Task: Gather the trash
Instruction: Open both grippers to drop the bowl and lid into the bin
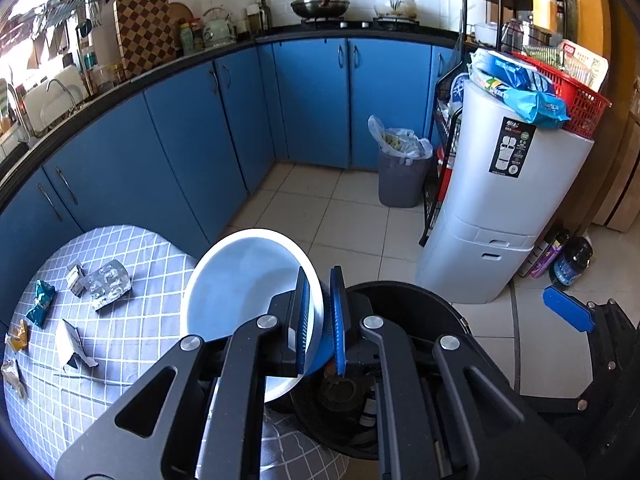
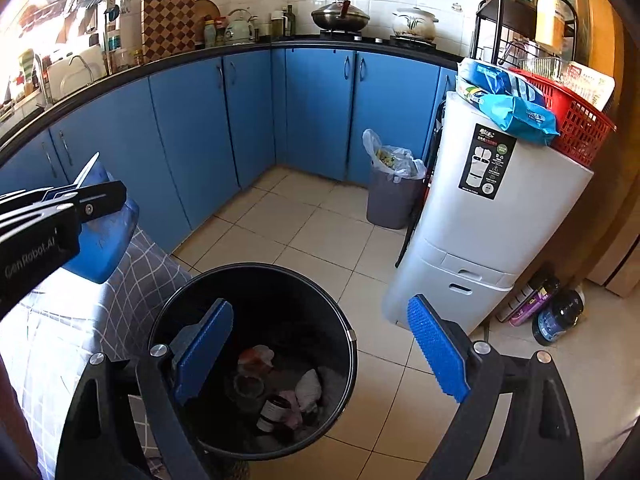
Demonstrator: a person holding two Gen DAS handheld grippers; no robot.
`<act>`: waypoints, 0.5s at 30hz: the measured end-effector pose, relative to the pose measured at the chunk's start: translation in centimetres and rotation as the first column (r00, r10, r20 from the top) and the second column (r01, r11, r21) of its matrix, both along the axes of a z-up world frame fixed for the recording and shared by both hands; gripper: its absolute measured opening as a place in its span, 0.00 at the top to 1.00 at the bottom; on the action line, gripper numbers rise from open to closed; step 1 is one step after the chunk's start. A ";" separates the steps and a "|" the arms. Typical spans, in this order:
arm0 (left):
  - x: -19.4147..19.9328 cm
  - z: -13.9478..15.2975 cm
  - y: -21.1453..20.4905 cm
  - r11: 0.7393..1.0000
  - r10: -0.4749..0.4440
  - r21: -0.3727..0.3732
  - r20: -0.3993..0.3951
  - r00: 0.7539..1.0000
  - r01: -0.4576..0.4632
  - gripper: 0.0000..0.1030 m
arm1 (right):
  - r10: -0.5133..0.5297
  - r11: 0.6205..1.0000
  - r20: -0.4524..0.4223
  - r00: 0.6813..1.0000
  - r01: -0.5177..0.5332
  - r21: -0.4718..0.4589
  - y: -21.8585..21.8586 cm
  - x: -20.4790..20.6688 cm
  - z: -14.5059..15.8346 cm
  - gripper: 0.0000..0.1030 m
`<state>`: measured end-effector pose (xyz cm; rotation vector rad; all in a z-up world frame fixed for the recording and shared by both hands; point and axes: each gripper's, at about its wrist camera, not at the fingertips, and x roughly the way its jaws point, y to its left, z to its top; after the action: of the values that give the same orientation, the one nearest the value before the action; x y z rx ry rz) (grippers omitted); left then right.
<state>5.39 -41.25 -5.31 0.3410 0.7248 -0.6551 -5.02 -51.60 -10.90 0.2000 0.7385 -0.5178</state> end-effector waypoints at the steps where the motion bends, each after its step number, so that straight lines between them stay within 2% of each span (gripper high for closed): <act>1: 0.1 -0.1 0.0 1.000 -0.004 0.001 -0.016 1.000 0.004 0.88 | 0.002 1.000 -0.001 1.000 -0.002 0.002 0.1 0.0 0.0 0.16; 4: 0.4 -0.3 0.3 1.000 0.006 0.002 -0.032 0.999 -0.006 0.84 | 0.011 1.000 0.001 1.000 -0.011 0.000 0.6 0.0 0.1 0.16; 6: 0.5 -0.4 0.6 1.000 0.011 -0.003 -0.046 0.999 -0.011 0.63 | 0.016 1.000 0.001 1.000 -0.016 -0.002 0.9 0.0 0.1 0.16; 7: 0.6 -0.3 0.7 1.000 0.018 -0.005 -0.046 0.999 -0.018 0.16 | 0.017 1.000 0.001 1.000 -0.017 -0.002 0.9 0.0 0.1 0.16; 8: 0.4 0.0 1.2 0.999 0.033 -0.031 -0.014 0.999 -0.033 0.09 | 0.017 1.000 0.001 1.000 -0.017 -0.001 1.0 0.0 0.2 0.16; 10: -0.2 0.5 1.8 0.997 0.065 -0.055 0.056 0.996 -0.062 0.03 | 0.017 1.000 0.001 1.000 -0.017 0.000 1.1 0.0 0.1 0.16; 12: -0.6 0.8 1.8 0.998 0.054 -0.026 0.104 0.993 -0.052 0.03 | 0.018 1.000 -0.001 1.000 -0.018 0.004 1.2 0.0 0.1 0.16; 15: -0.8 0.7 2.0 0.999 0.054 -0.005 0.120 0.991 -0.053 0.03 | 0.027 1.000 -0.001 1.000 -0.027 0.008 1.6 0.1 0.2 0.16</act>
<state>4.56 -39.28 -4.56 0.3553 0.6162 -0.5792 -4.97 -49.97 -10.74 0.1968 0.7431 -0.4897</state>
